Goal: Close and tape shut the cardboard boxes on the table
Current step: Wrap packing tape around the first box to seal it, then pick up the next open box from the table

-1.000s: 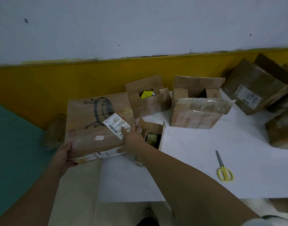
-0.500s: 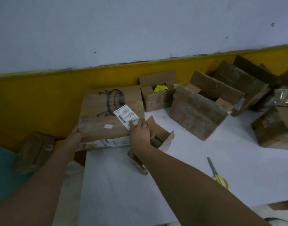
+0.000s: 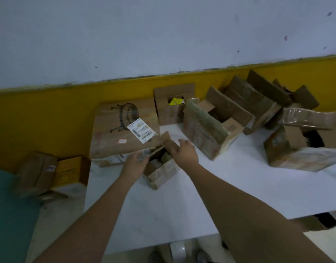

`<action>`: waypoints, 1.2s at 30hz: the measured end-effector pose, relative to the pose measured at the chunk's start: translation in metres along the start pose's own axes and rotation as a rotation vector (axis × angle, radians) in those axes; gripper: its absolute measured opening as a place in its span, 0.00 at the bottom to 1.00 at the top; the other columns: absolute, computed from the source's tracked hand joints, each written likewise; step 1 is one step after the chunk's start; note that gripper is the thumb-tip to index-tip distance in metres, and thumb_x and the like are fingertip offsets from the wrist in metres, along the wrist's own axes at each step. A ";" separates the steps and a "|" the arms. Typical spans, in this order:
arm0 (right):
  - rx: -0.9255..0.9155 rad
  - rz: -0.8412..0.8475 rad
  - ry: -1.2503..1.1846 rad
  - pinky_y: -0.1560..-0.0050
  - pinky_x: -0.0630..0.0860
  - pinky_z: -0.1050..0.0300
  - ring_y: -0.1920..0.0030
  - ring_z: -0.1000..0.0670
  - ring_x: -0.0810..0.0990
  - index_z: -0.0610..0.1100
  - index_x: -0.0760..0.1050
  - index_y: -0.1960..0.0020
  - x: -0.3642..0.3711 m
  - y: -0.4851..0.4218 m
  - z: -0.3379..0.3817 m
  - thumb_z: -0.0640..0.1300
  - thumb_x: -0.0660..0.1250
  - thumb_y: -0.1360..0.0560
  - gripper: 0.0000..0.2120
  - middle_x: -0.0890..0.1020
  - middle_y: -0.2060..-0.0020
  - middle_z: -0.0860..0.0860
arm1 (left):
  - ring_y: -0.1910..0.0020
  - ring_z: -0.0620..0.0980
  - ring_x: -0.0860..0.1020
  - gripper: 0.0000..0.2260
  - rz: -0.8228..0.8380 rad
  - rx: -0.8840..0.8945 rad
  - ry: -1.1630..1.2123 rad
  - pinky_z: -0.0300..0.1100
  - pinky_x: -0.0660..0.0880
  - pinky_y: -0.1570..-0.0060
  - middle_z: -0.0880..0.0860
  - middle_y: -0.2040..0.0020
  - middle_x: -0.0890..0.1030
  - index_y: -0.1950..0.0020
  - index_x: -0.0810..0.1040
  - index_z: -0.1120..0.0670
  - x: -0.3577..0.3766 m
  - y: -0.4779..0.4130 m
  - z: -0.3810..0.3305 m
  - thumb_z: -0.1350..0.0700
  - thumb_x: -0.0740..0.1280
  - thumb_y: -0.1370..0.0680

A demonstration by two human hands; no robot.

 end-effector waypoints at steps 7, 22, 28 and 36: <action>0.198 0.076 -0.370 0.63 0.75 0.58 0.50 0.43 0.80 0.41 0.52 0.21 -0.018 0.039 -0.075 0.43 0.63 0.21 0.33 0.79 0.43 0.40 | 0.49 0.57 0.80 0.11 0.084 -0.130 -0.119 0.48 0.81 0.54 0.55 0.47 0.78 0.40 0.76 0.51 0.070 0.063 0.002 0.49 0.65 0.20; -0.303 0.293 0.014 0.50 0.75 0.54 0.49 0.45 0.80 0.49 0.81 0.50 -0.022 0.047 -0.082 0.53 0.65 0.21 0.10 0.83 0.53 0.49 | 0.45 0.53 0.80 0.12 0.214 -0.557 0.596 0.46 0.81 0.53 0.54 0.42 0.81 0.41 0.78 0.56 0.179 0.168 -0.017 0.51 0.66 0.20; -0.540 -0.202 0.093 0.35 0.71 0.45 0.35 0.44 0.73 0.44 0.73 0.31 -0.058 0.091 -0.046 0.51 0.62 0.20 0.20 0.75 0.34 0.46 | 0.52 0.55 0.85 0.10 0.153 -0.531 0.681 0.46 0.81 0.51 0.56 0.50 0.85 0.46 0.82 0.60 0.162 0.178 0.023 0.55 0.66 0.20; -0.901 0.176 0.129 0.58 0.76 0.52 0.57 0.46 0.76 0.44 0.78 0.52 0.052 0.221 -0.064 0.41 0.60 0.25 0.08 0.77 0.55 0.48 | 0.44 0.57 0.78 0.16 0.007 -0.699 0.311 0.47 0.74 0.41 0.60 0.40 0.78 0.40 0.78 0.60 0.165 0.212 0.162 0.50 0.68 0.21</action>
Point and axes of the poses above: each hand's wrist, its own y-axis away from the middle knuckle, its own x-axis out of the palm, z = x × y, the point moved 9 cm from there along -y, towards the middle knuckle
